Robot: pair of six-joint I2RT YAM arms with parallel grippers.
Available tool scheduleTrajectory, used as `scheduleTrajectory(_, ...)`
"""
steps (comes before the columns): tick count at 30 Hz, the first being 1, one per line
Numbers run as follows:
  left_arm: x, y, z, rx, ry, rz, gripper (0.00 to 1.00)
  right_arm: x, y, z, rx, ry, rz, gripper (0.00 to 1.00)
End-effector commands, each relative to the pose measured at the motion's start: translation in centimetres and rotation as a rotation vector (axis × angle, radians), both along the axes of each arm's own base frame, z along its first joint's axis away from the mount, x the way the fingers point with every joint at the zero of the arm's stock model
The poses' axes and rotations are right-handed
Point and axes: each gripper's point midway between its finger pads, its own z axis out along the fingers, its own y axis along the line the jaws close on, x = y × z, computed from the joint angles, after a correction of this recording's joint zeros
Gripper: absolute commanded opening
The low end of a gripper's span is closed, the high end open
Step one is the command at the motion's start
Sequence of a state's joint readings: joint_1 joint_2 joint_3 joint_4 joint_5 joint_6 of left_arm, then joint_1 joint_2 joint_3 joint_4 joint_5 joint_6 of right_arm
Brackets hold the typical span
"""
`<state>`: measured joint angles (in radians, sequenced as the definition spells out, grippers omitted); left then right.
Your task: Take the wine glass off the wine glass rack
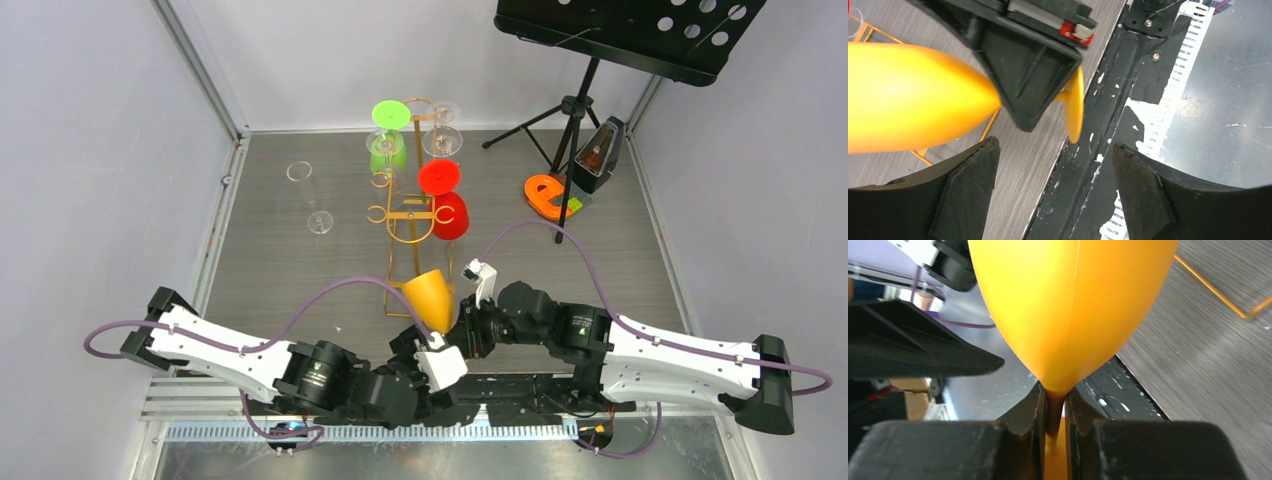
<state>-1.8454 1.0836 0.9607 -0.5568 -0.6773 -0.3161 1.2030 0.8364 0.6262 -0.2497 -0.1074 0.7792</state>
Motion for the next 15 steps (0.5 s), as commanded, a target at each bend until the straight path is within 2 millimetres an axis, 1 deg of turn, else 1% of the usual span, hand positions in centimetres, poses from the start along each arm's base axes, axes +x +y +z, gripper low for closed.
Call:
scheduleTrajectory(1, 0.4, -0.7, 1.3, -0.130, 0.080, 0.023, 0.83, 0.7, -1.7, -0.8, -0.114, -0.148, 0.049, 0.06)
scheduleTrajectory(2, 0.5, -0.7, 1.4, -0.145, 0.092, 0.024, 0.83, 0.8, -1.8, -0.5, -0.121, -0.164, 0.053, 0.06)
scheduleTrajectory(3, 0.7, -0.5, 1.5, -0.162, 0.105, 0.025, 0.84, 1.0, -2.3, -0.9, -0.154, -0.191, 0.061, 0.06)
scheduleTrajectory(4, 1.0, -0.4, 1.5, -0.178, 0.120, 0.027, 0.84, 1.2, -2.4, -0.7, -0.163, -0.210, 0.062, 0.06)
scheduleTrajectory(8, 1.8, 0.2, 1.8, -0.267, 0.201, 0.026, 0.83, 2.6, -3.8, -0.8, -0.247, -0.310, 0.041, 0.06)
scheduleTrajectory(13, 3.3, 1.7, 2.2, -0.377, 0.289, 0.064, 0.85, 3.5, -5.1, -1.6, -0.338, -0.390, 0.057, 0.06)
scheduleTrajectory(15, 3.9, 2.4, 2.6, -0.424, 0.318, 0.081, 0.86, 3.8, -5.5, -1.8, -0.368, -0.415, 0.064, 0.06)
